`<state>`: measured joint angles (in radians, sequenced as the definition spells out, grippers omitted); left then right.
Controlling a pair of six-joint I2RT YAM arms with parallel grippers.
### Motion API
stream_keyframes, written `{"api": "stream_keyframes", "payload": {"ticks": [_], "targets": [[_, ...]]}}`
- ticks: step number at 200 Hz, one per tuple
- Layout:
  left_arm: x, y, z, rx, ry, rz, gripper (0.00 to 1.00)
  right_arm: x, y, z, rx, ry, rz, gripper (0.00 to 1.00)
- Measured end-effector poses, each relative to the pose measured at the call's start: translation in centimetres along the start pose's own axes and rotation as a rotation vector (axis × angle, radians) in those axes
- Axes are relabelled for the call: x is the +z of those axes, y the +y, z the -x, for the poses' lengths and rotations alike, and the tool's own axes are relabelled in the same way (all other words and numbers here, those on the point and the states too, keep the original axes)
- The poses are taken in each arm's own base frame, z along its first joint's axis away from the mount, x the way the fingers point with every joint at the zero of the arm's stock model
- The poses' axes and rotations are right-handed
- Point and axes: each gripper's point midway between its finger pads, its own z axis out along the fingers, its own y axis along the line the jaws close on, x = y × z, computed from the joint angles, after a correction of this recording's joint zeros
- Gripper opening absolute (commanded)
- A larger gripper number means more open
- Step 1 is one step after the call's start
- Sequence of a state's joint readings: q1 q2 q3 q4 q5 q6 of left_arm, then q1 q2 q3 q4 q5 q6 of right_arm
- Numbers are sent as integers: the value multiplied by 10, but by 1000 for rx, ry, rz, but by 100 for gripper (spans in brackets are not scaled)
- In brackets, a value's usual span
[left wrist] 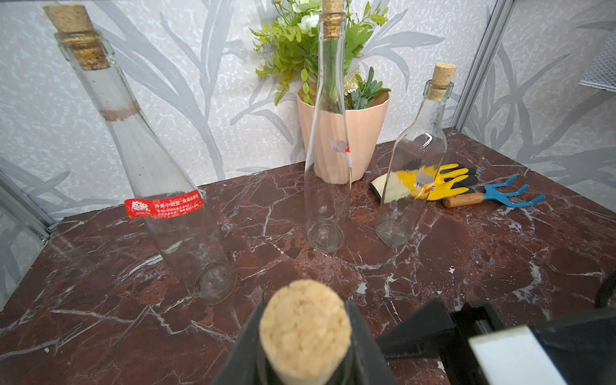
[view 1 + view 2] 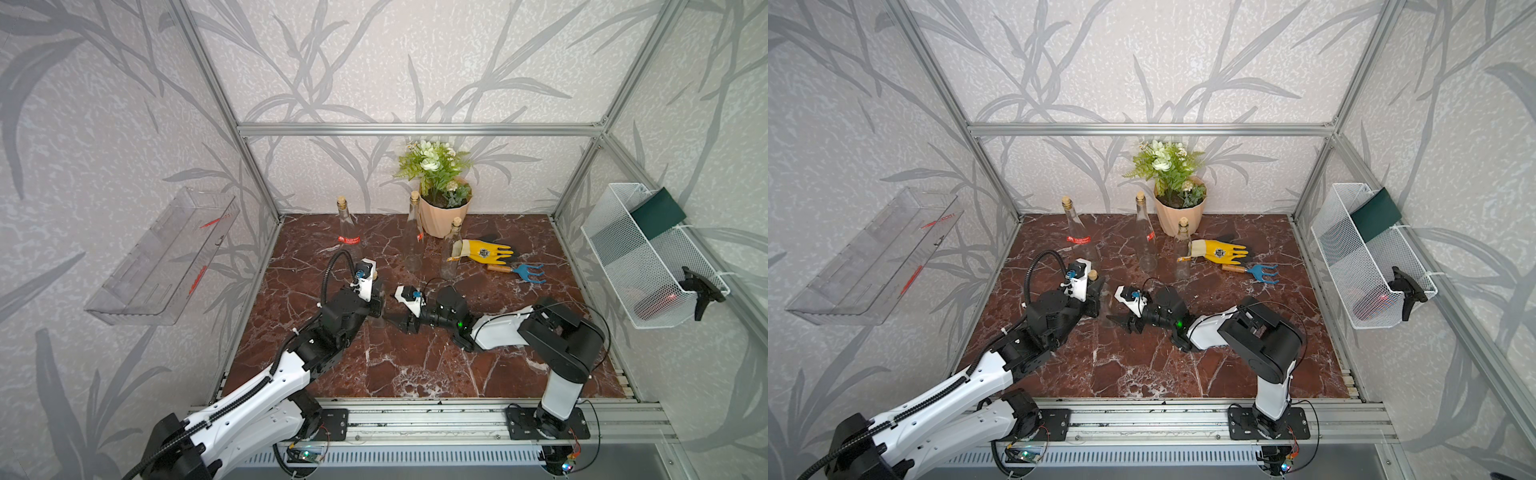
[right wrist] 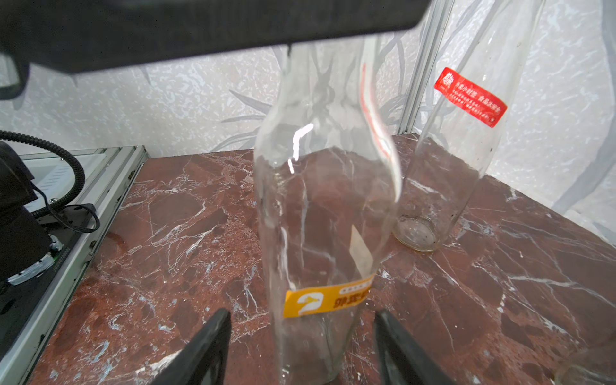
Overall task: Remove the label from the bottle
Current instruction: Tear open the label from the bottle.
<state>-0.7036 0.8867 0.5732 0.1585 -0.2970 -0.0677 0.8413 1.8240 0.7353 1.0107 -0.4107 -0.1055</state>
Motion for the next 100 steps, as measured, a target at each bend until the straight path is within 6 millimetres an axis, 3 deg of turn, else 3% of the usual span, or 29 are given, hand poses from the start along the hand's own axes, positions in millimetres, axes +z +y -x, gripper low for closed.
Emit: {"api": "stream_keyframes", "payload": {"ticks": [100], "targets": [[0,0,0,-4,0,0,0,-3,-23,9,-9,-37,-46,67]]}}
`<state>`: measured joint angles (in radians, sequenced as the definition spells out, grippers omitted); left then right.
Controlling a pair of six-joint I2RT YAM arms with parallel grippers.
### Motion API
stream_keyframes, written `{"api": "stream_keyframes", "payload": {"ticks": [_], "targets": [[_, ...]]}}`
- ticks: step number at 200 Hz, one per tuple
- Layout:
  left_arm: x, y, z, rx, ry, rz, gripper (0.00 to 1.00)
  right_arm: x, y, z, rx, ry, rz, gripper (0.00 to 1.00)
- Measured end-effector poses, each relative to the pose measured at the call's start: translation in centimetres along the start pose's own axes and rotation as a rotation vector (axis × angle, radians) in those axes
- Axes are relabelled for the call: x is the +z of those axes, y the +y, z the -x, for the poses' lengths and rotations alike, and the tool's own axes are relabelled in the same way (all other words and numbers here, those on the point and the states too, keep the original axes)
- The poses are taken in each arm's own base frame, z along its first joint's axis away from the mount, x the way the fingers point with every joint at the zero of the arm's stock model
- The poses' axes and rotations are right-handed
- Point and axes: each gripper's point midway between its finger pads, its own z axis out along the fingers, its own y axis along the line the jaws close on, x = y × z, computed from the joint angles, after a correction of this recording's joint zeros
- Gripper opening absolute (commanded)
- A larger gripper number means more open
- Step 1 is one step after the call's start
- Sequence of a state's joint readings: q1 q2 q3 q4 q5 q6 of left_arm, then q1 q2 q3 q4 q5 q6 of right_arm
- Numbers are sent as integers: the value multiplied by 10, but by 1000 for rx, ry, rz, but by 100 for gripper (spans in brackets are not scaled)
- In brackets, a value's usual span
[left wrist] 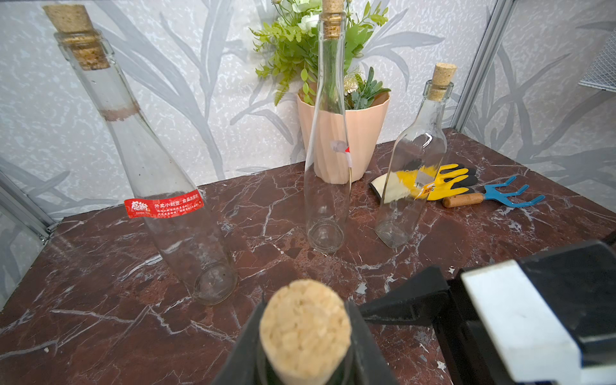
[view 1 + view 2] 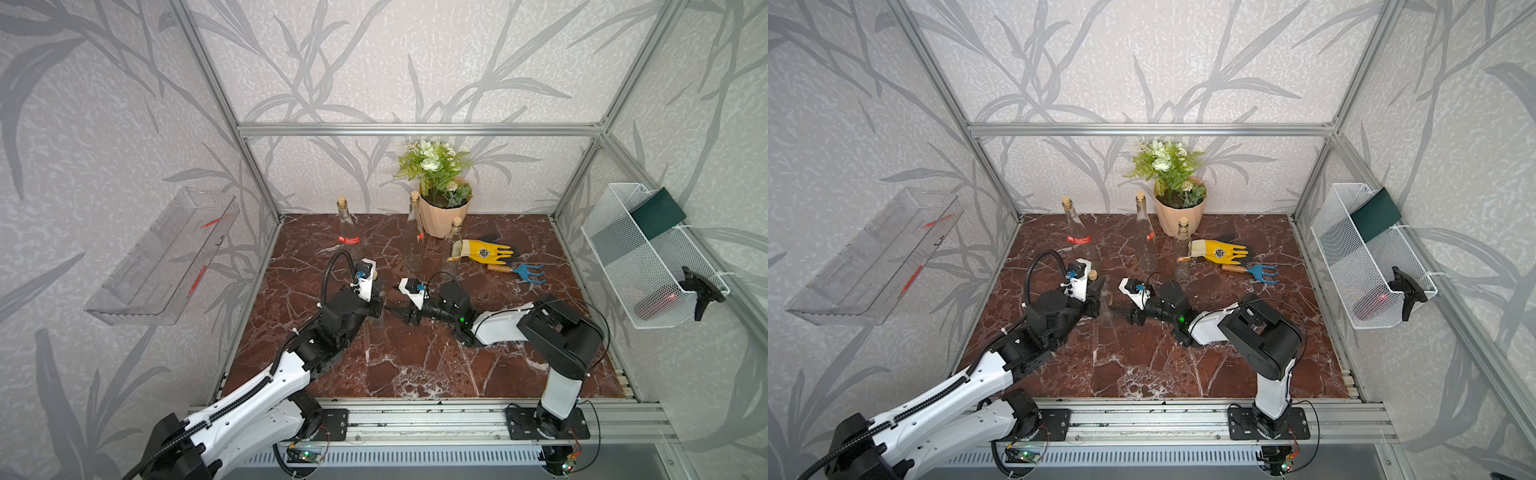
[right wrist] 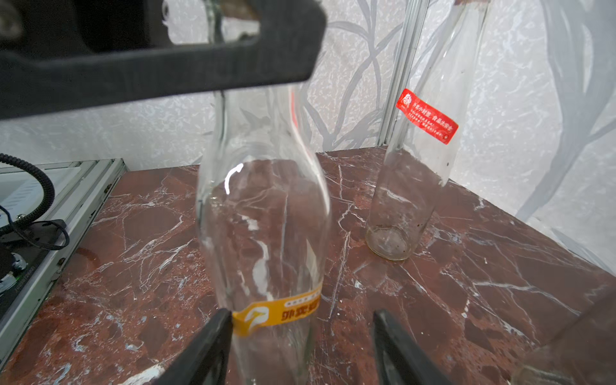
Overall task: Remove the label from the bottle
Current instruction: Tear open the label from the bottle.
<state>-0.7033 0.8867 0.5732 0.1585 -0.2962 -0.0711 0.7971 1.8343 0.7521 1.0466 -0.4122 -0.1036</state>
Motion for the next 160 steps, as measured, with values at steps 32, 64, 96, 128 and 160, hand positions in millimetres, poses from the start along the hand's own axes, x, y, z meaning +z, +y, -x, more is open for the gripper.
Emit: {"api": "stream_keyframes", "payload": {"ticks": [32,64,96,128,160], "targets": [[0,0,0,0,0,0,0,-1,-3,1,1,-3,-7,67],[0,0,0,0,0,0,0,-3,-7,-1,2,-2,-13,64],[0,0,0,0,0,0,0,-3,-5,1,6,-8,3,58],[0,0,0,-1,-1,0,0,-2,-1,0,9,-17,26,53],[0,0,0,-1,-1,0,0,-2,6,-4,20,-11,49,50]]}}
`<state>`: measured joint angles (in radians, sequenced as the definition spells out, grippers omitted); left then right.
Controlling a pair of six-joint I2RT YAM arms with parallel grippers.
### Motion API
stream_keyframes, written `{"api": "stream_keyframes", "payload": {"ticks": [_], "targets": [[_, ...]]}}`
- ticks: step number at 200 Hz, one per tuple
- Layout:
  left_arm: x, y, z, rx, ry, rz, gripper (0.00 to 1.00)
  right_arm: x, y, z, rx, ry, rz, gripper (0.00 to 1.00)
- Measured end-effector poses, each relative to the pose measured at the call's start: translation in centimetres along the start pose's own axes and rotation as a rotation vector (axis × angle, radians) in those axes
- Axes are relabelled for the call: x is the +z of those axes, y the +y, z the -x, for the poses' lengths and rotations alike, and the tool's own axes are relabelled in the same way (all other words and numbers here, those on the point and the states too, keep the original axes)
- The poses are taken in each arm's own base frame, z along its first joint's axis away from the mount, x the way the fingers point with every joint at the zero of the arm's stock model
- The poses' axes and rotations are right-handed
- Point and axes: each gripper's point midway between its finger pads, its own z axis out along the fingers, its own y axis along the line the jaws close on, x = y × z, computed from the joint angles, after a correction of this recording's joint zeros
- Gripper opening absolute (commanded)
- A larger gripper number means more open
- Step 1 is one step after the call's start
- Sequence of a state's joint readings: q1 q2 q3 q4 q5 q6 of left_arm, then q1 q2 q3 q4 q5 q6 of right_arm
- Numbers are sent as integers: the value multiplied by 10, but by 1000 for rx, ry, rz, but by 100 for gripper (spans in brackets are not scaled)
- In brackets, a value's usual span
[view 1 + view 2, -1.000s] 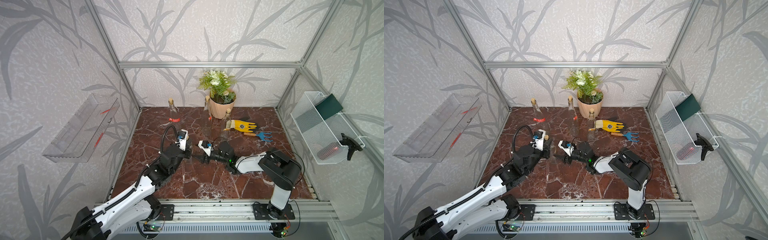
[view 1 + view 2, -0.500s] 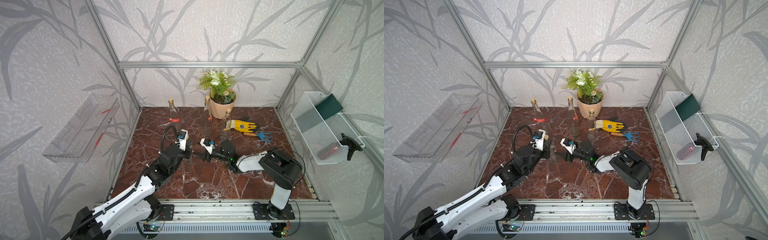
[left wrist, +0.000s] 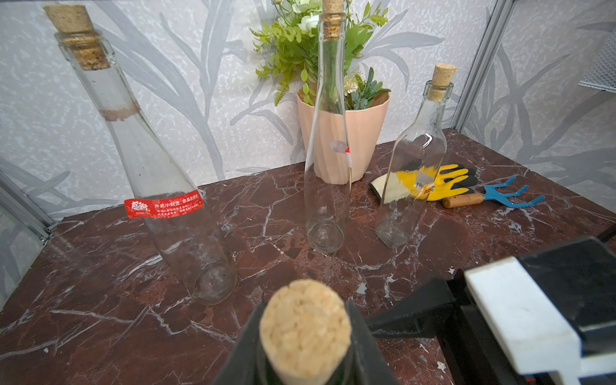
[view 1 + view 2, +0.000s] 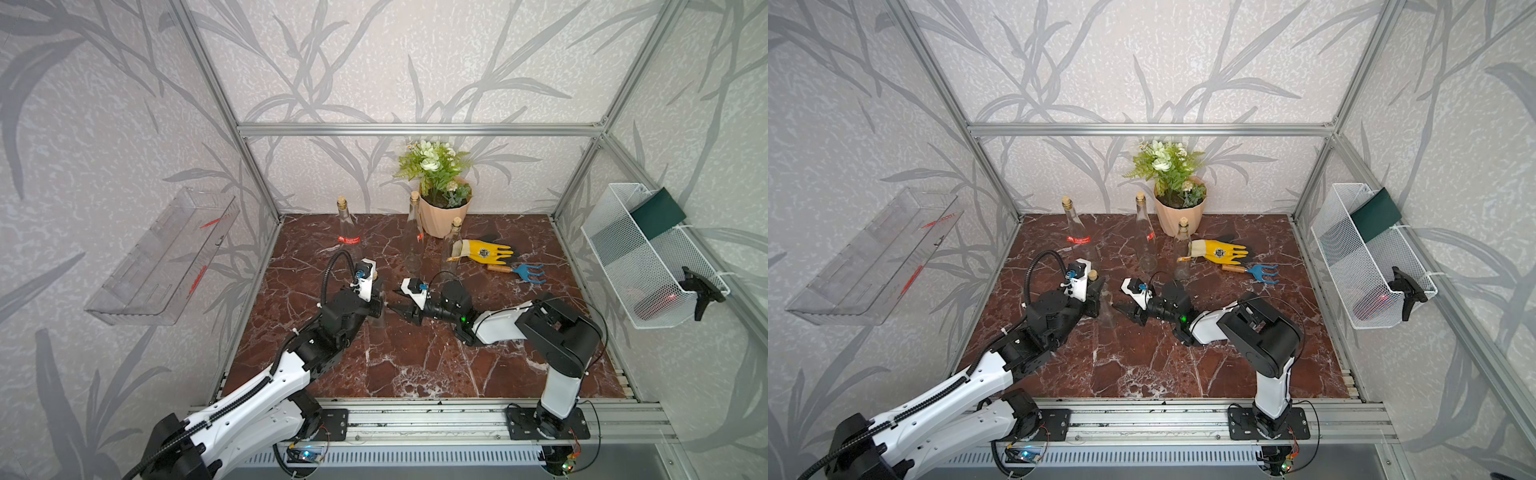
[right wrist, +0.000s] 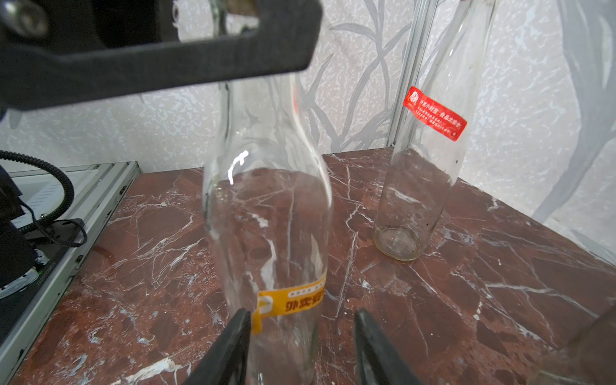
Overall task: Remove the label from the bottle
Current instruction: Tear open the label from the bottle.
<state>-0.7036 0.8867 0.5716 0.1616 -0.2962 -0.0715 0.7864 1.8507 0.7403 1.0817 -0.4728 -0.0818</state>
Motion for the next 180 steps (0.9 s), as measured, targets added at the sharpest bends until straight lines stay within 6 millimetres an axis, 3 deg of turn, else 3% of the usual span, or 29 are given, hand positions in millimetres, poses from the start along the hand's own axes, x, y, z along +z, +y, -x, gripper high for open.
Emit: {"api": "stream_keyframes", "payload": {"ticks": [180], "targets": [[0,0,0,0,-1,-2,0,4,18,-7,24,-4,41,47]]}}
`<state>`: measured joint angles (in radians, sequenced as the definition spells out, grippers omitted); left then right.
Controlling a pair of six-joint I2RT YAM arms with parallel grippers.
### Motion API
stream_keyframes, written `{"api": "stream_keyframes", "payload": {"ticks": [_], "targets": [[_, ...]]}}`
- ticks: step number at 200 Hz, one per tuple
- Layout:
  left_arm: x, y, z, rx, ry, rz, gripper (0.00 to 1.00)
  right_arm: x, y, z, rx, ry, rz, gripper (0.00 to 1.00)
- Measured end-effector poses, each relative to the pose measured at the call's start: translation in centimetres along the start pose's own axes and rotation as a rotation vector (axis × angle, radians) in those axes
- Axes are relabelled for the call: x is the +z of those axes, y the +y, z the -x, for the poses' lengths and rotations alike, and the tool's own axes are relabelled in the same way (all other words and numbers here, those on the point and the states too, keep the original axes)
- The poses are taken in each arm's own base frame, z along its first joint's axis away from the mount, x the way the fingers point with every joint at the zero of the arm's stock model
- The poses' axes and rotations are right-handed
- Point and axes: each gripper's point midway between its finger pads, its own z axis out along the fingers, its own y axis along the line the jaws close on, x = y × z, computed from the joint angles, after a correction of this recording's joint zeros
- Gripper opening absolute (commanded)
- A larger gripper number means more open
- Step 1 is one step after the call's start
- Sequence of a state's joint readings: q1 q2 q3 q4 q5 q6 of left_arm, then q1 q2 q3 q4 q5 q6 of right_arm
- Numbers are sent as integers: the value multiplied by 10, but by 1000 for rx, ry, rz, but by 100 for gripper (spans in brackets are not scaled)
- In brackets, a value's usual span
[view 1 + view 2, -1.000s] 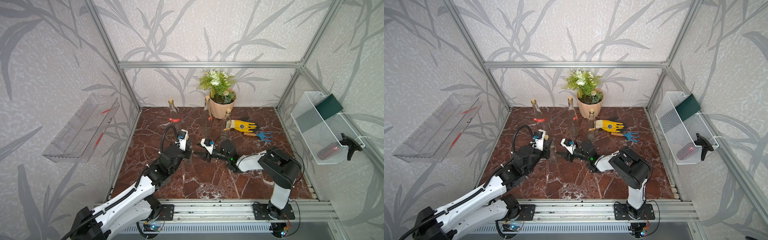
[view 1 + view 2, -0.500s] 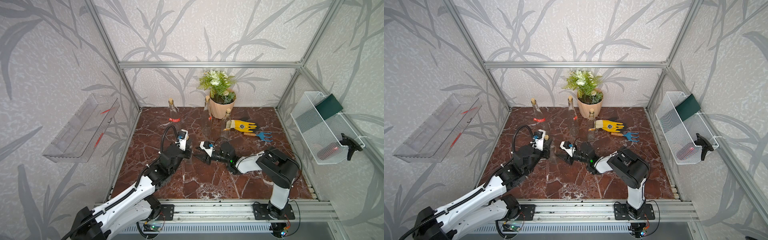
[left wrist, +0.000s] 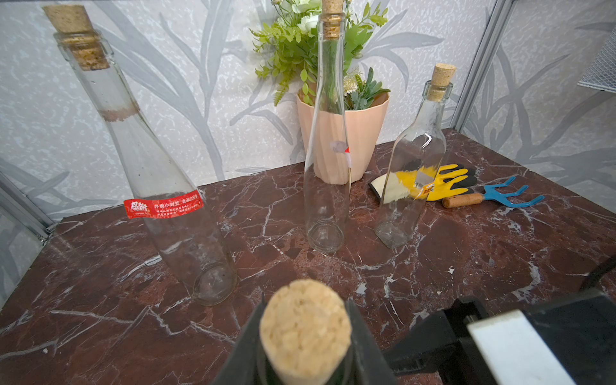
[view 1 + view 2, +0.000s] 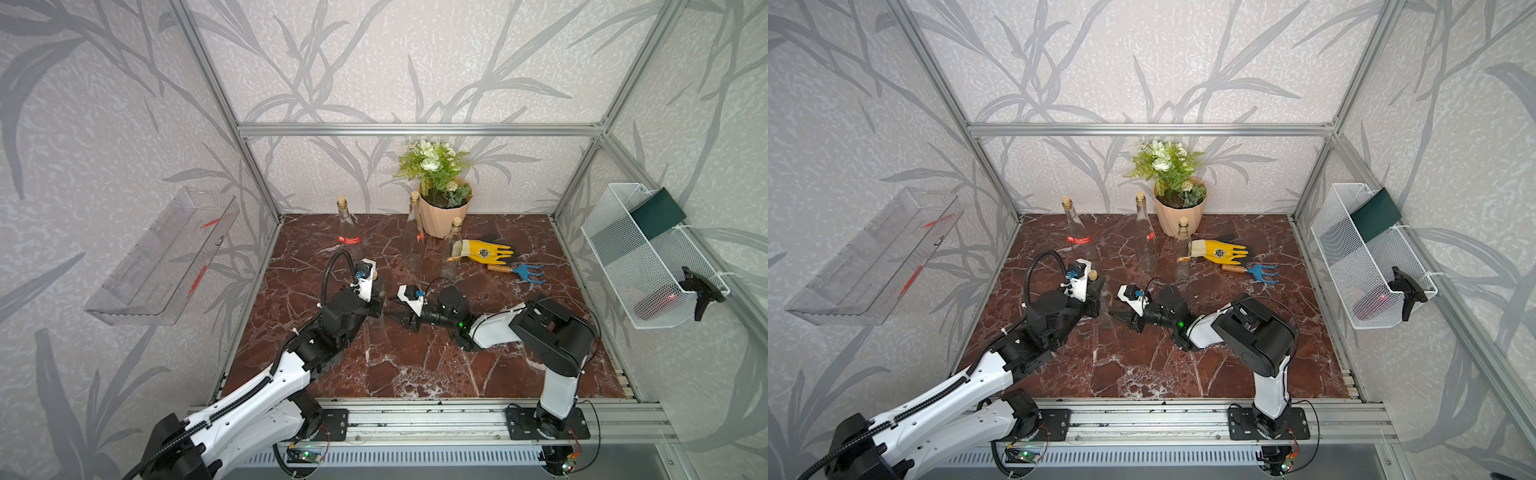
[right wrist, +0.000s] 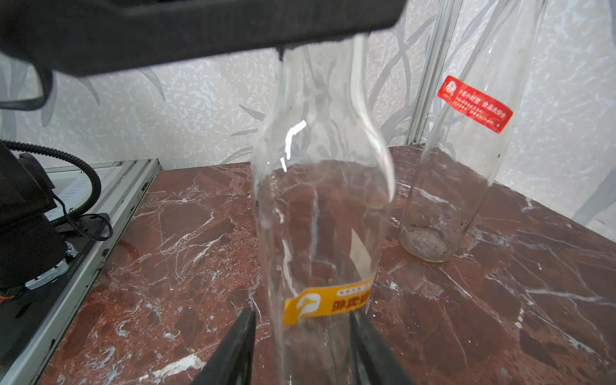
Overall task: Remove the label from the bottle
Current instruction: Tear open the label from the bottle.
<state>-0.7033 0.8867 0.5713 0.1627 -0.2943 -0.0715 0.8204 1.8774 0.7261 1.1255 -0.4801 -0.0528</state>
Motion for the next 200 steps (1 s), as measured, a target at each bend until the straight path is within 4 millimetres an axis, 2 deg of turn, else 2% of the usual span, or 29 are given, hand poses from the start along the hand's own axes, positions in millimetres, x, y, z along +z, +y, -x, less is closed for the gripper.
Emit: {"api": "stream_keyframes", "payload": {"ticks": [89,200], "targets": [[0,0,0,0,0,0,0,0,-2,2,4,-7,-12,44],[0,0,0,0,0,-1,0,0,-4,2,6,-6,-27,31]]}}
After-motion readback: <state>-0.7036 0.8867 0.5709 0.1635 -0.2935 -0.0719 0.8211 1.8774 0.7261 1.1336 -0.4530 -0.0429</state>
